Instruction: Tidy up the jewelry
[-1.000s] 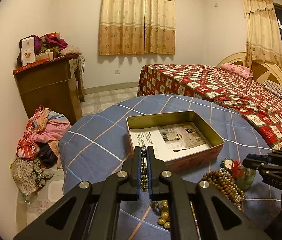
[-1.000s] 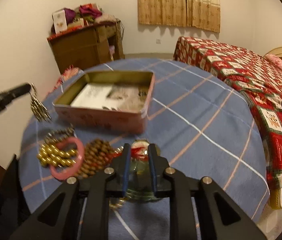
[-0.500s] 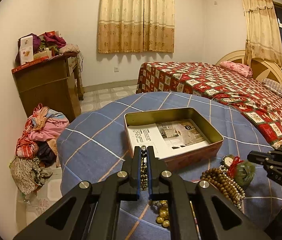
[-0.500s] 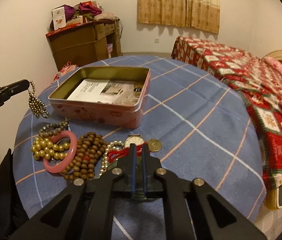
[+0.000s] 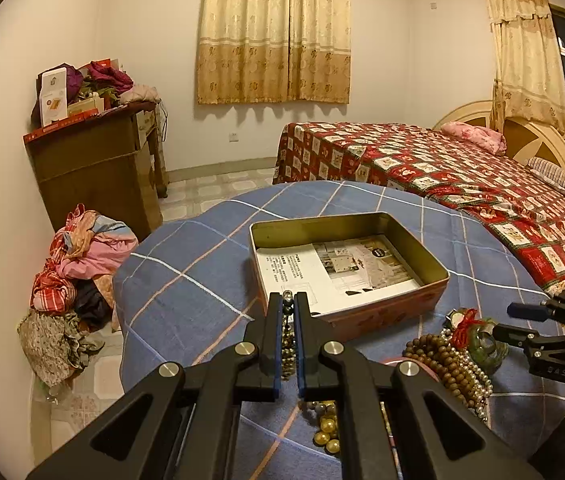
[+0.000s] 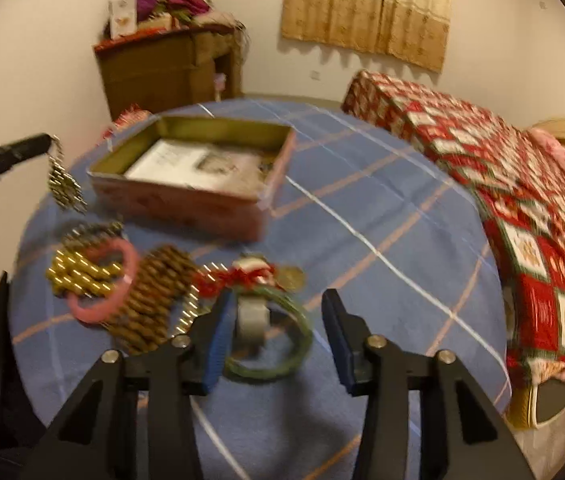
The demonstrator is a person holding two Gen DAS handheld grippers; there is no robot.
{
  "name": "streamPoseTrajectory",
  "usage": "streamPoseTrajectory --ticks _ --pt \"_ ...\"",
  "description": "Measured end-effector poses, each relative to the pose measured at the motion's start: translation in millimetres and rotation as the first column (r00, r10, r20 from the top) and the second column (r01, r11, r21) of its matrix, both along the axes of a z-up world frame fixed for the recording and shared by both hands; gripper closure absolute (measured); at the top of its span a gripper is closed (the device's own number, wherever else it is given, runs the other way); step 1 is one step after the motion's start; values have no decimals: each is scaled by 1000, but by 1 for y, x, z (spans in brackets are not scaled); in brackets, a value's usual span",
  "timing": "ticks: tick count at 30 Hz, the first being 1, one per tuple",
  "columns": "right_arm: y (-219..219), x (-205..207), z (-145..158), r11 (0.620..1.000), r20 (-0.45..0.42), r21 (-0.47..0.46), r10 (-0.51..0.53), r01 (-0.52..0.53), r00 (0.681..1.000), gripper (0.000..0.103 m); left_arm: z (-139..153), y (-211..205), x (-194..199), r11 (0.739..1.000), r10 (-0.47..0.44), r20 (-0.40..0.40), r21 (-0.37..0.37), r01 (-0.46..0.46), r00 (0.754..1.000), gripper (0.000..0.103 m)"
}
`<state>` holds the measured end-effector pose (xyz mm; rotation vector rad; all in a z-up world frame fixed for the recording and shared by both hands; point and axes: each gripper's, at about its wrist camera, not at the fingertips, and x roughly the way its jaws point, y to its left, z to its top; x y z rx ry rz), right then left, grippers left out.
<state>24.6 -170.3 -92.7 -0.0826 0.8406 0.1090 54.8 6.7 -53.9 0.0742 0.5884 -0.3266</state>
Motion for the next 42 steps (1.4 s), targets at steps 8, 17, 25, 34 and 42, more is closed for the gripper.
streamPoseTrajectory --ticks 8,17,25,34,42 --pt "-16 3 -3 998 -13 55 -19 20 1000 68 -3 -2 -1 1000 -10 -6 5 10 1000 99" --pt "-13 7 -21 1000 -72 26 -3 5 997 78 -7 -1 0 1000 -16 -12 10 16 1000 99" --pt "-14 -8 7 999 36 31 -22 21 999 94 5 -2 0 999 -29 22 19 28 999 99" --pt "7 10 53 1000 147 -6 7 -7 989 94 36 -11 17 997 -62 86 40 59 994 99" --pt "23 54 61 999 166 -14 33 -31 986 94 38 -20 56 995 -65 92 83 57 994 99"
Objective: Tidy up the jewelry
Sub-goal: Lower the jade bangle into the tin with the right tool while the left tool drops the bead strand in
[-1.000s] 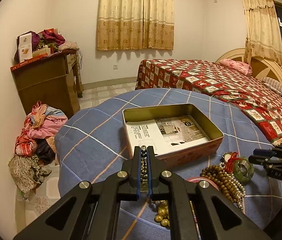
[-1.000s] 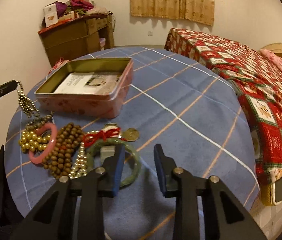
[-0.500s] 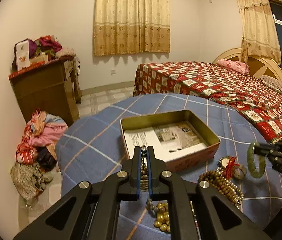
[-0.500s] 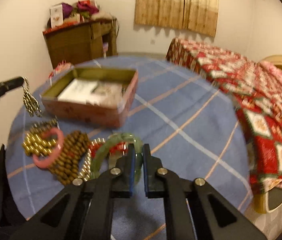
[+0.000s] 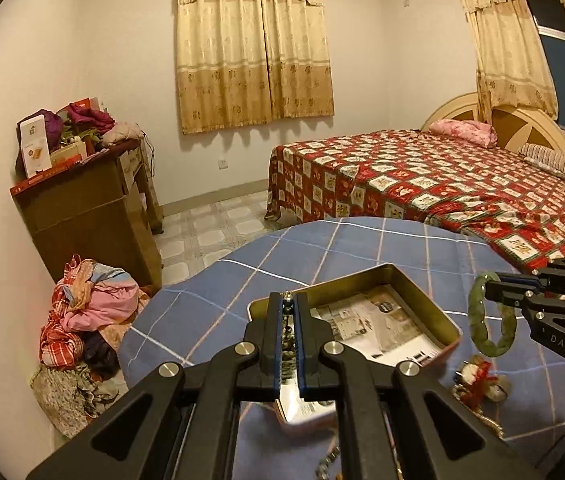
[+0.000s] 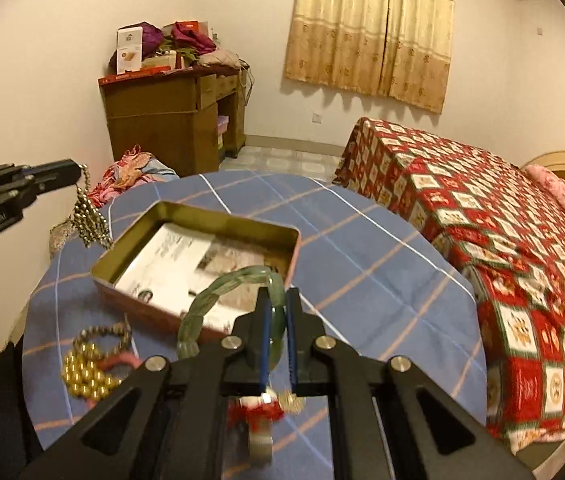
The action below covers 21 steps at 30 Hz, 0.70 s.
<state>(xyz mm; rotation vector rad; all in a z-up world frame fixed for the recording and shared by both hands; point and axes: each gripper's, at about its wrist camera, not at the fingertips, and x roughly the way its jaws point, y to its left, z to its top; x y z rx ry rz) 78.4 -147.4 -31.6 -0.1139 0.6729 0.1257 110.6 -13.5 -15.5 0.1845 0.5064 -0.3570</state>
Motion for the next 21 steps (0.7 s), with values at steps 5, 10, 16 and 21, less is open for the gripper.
streamPoseTrajectory --ticks 5,10,16,21 --pt "11 26 -3 1000 -5 -17 9 -10 1000 94 -11 -9 24 999 11 -19 37 -10 1000 99" --pt "15 51 -12 1000 -20 -28 -2 2 1000 94 -23 -20 41 997 0 -27 76 2 1000 99" --pt "18 72 -22 999 -44 -32 -21 20 999 94 -38 -28 62 991 22 -40 131 -16 999 99" --pt "22 85 -32 999 -70 -43 -30 27 997 94 -53 -32 72 987 32 -73 159 -20 997 99"
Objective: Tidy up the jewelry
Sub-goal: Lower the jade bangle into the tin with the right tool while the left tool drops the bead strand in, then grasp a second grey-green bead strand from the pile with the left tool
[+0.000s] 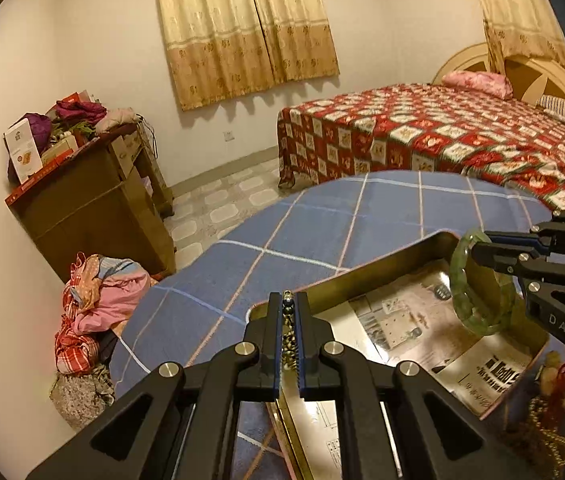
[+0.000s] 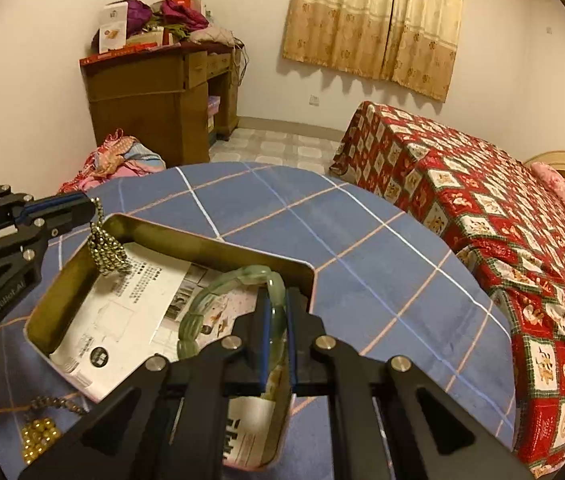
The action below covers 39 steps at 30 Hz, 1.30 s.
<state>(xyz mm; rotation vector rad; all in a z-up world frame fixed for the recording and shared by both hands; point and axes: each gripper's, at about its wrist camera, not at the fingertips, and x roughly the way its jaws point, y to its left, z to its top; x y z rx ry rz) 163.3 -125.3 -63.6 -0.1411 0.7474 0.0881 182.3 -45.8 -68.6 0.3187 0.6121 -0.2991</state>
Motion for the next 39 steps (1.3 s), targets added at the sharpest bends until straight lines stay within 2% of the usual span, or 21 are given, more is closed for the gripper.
streamPoseTrajectory --ticks 4,10,12,14,16,18,19,20,28,32,39 --pt "2 7 -8 1000 -24 0 -5 5 1000 93 -11 -4 4 1000 2 -22 27 -1 1000 98" --pt "1 9 -14 1000 -46 13 -10 10 999 82 -21 -3 8 998 17 -45 61 -14 999 98" --pt "1 7 -14 1000 -48 21 -8 9 999 74 -23 -4 8 996 28 -46 85 -24 999 98" --pt "1 6 -13 1000 -42 20 -10 11 999 56 -24 -4 6 995 36 -42 97 -31 998 94" --pt "2 3 -11 1000 -31 19 -11 11 999 50 -24 -2 5 995 44 -42 93 -39 998 77" --pt "3 -1 -10 1000 -30 16 -11 12 999 50 -19 1 0 994 64 -11 89 -63 998 33" --pt "2 -2 -10 1000 -32 18 -10 11 999 50 -17 3 -3 994 69 7 85 -69 998 28" --pt "1 -3 -9 1000 -33 20 -9 9 999 50 -13 5 -8 995 67 29 77 -69 997 26" --pt "-15 -33 -3 999 -27 19 -41 42 999 50 -5 28 -36 995 93 18 47 -93 996 26" --pt "-21 -56 -4 998 -22 12 -55 56 998 44 -9 41 -61 994 106 5 30 -106 994 26" --pt "-30 -89 -15 995 -44 39 -85 87 995 43 -29 40 -97 996 90 -62 29 -88 994 26"
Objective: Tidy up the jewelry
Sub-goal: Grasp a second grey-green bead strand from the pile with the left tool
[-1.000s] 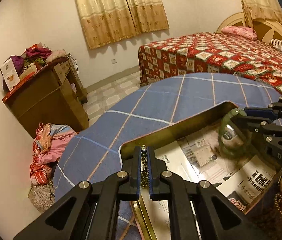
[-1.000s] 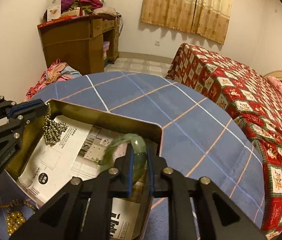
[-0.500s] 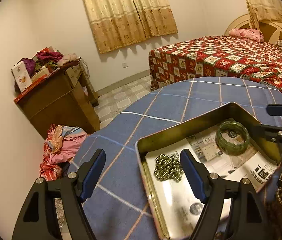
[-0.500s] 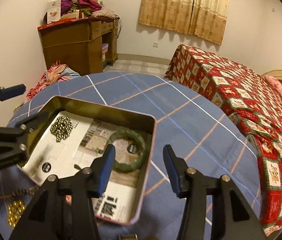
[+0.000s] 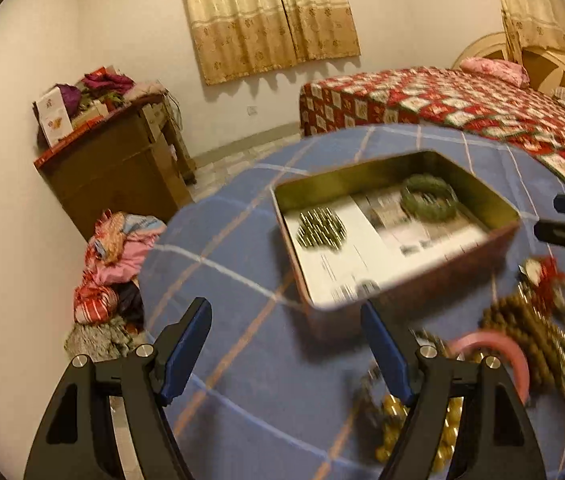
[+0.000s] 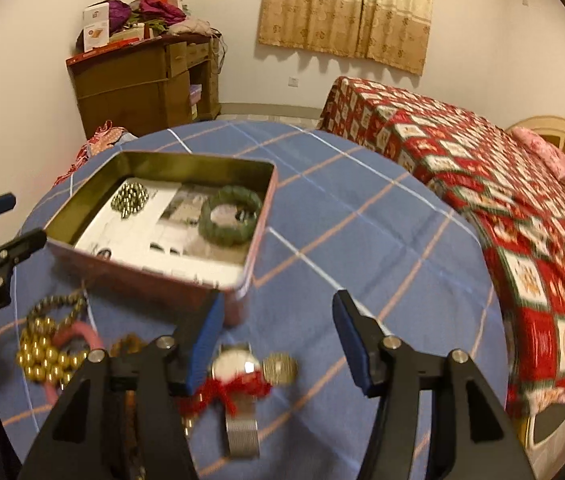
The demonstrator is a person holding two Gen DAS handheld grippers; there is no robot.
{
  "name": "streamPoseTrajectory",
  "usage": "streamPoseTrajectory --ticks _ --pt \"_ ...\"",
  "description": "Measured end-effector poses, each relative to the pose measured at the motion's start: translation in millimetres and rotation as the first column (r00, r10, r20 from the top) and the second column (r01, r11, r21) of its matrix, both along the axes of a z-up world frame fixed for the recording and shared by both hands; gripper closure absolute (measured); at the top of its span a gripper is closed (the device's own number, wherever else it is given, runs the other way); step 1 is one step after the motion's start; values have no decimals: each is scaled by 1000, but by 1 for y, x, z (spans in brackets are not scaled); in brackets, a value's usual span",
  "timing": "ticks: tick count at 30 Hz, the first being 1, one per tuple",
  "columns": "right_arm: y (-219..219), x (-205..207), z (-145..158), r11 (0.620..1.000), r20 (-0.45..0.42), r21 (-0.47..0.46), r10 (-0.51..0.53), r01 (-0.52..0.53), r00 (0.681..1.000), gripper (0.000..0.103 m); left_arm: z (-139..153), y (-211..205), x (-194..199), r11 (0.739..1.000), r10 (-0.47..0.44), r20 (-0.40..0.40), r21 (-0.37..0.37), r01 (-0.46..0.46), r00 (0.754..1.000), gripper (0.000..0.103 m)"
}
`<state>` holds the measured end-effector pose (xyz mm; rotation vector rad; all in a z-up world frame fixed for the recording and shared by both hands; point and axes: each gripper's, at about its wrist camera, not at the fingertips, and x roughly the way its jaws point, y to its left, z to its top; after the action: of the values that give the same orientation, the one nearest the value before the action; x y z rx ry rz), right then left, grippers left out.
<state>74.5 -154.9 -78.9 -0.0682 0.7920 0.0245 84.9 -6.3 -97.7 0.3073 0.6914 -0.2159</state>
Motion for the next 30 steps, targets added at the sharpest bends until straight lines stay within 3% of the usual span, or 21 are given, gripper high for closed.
streamPoseTrajectory --ticks 6,10,16,20,27,30 --pt "-5 -20 -7 1000 6 13 -23 23 1000 36 -16 -5 -11 1000 -19 -60 3 19 998 26" --pt "-5 -24 -13 1000 4 15 -23 23 1000 36 -29 -11 -10 998 -29 -81 57 33 996 26" --pt "-11 -25 -18 999 5 30 -33 32 999 34 -38 -3 1 999 -34 -139 -12 33 990 26" --pt "-18 -27 -20 997 11 44 -63 62 998 30 -37 0 2 996 -79 -181 -55 70 980 43" --pt "-18 -30 -20 996 13 55 -64 64 998 30 -34 1 -2 988 -151 -224 -72 138 963 86" --pt "-16 -30 -22 997 11 53 -60 59 998 30 -34 3 -2 992 -125 -206 -43 119 971 94"
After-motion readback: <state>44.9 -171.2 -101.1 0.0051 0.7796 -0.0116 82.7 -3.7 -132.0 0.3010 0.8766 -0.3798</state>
